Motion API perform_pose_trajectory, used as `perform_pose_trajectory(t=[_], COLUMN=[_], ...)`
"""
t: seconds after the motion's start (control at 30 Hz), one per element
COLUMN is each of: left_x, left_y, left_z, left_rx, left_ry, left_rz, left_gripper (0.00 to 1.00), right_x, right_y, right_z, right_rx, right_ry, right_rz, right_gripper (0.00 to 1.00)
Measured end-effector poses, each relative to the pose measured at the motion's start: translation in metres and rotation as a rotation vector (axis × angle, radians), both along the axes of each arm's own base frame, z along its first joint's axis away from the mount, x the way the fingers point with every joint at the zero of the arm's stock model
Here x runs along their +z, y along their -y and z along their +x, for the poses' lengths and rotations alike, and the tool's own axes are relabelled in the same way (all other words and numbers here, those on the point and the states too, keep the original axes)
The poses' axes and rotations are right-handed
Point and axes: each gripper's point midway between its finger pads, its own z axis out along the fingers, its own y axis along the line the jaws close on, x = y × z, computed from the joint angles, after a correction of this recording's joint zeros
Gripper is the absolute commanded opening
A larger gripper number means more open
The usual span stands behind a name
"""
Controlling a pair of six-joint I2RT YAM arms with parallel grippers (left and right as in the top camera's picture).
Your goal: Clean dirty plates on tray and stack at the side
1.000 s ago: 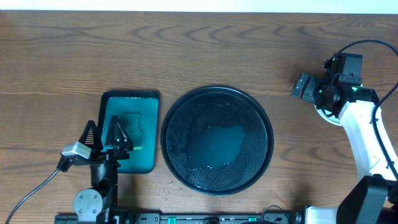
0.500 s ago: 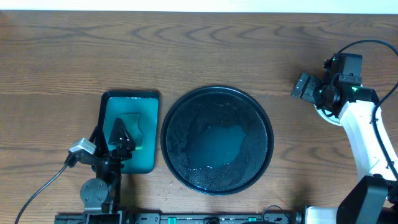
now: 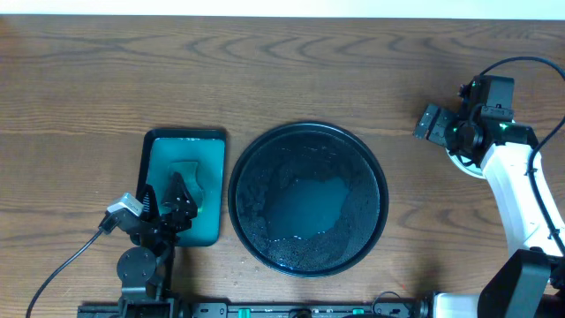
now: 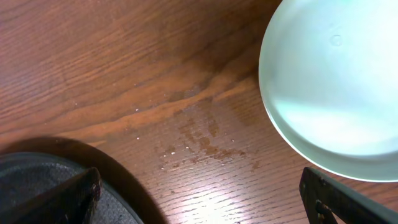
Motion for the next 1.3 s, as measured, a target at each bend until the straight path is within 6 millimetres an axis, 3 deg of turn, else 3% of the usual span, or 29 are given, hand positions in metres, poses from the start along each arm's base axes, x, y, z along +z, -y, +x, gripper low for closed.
perform_pose_trajectory(t=[0.93, 1.07, 1.3], left_x=[0.000, 0.000, 0.000], left_y=[0.001, 0.001, 0.001], left_z=[0.000, 0.000, 0.000], left_rx=[-0.006, -0.006, -0.007], left_ry=[0.000, 0.000, 0.000], left_rz=[-0.001, -0.001, -0.001], left_gripper=[0.82, 0.83, 0.82], right_x=[0.004, 0.035, 0.149], right_y=[0.000, -0.001, -0.007], right_z=[0.000, -0.003, -0.035], right_rx=[-0.001, 0.000, 0.007], right_ry=[0.009, 0.097, 0.430], right_rz=[-0.001, -0.012, -0.055], right_gripper=[0.99, 0.99, 0.99])
